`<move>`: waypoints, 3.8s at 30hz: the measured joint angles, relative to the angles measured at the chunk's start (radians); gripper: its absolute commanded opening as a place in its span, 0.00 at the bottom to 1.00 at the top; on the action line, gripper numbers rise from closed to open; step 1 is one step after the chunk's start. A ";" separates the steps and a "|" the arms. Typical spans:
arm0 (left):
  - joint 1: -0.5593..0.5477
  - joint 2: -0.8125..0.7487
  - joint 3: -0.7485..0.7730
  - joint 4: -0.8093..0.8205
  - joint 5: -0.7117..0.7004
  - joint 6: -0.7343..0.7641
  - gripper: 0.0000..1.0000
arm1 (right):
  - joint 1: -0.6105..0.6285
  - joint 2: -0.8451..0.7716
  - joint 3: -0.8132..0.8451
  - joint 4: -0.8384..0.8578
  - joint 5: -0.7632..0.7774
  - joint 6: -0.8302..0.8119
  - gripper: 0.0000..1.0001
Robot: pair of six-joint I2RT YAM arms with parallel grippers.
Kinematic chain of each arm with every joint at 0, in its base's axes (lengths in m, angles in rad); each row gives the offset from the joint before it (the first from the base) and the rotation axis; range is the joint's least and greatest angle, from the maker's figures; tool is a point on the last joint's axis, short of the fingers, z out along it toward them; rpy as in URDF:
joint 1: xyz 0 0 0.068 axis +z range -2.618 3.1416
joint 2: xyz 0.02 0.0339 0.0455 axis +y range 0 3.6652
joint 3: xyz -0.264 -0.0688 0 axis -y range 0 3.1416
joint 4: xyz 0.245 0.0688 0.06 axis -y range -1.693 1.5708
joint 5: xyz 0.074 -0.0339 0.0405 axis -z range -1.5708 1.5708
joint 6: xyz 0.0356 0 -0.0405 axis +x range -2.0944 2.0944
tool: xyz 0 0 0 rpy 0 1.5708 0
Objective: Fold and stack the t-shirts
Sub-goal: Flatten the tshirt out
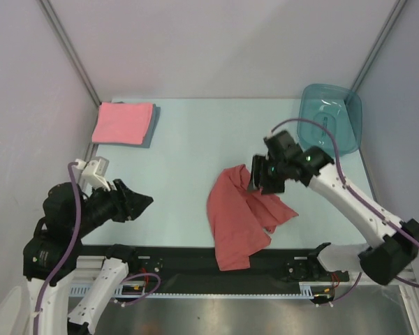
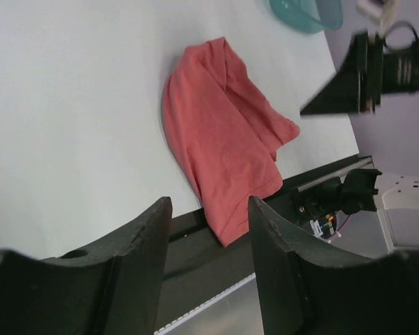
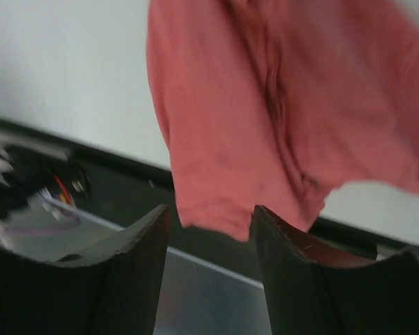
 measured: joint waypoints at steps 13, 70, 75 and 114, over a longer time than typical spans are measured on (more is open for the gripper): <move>0.000 0.078 -0.093 0.027 0.018 -0.022 0.51 | 0.737 0.023 -0.370 0.155 -0.041 0.145 0.53; 0.000 0.062 -0.082 0.019 0.002 -0.021 0.52 | 0.651 -0.033 -0.699 0.412 0.040 0.236 0.28; 0.000 0.062 -0.082 0.019 0.001 -0.021 0.52 | 0.651 -0.008 -0.687 0.409 0.032 0.219 0.00; 0.000 -0.071 0.037 0.050 -0.057 -0.049 0.64 | 0.232 0.563 1.346 0.932 -0.200 0.116 0.00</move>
